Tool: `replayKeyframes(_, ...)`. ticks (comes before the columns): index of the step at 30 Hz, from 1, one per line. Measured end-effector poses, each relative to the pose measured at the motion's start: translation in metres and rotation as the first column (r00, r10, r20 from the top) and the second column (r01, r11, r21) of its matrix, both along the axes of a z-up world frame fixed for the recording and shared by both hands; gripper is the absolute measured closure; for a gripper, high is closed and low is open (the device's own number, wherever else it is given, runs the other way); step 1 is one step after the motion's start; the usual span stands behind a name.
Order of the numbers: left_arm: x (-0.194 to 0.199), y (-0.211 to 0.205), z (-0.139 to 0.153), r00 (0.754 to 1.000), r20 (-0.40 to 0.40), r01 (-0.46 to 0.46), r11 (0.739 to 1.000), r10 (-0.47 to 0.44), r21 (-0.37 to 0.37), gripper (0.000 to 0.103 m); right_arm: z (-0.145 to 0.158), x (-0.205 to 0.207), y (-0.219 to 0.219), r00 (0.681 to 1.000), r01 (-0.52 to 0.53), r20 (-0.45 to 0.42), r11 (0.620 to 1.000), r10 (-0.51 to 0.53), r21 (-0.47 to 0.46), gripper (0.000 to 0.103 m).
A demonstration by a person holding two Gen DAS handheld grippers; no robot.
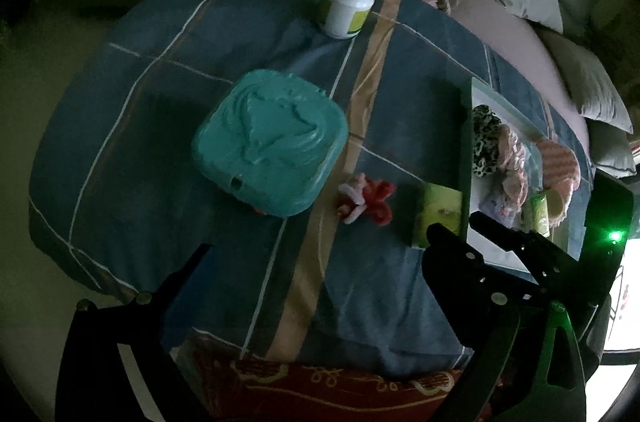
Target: Organize soft objects
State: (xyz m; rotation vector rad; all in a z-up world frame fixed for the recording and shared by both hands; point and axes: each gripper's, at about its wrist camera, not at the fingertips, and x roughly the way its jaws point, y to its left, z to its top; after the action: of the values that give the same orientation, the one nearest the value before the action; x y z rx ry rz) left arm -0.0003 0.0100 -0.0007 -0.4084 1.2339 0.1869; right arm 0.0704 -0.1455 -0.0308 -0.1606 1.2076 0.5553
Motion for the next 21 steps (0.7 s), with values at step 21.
replayKeyframes(21,-0.005,0.031,-0.043,0.996,-0.062,-0.067,0.994,0.062,-0.087,0.002,0.005,0.010,0.016,0.998,-0.025,0.053,0.998,0.028,-0.057,0.043)
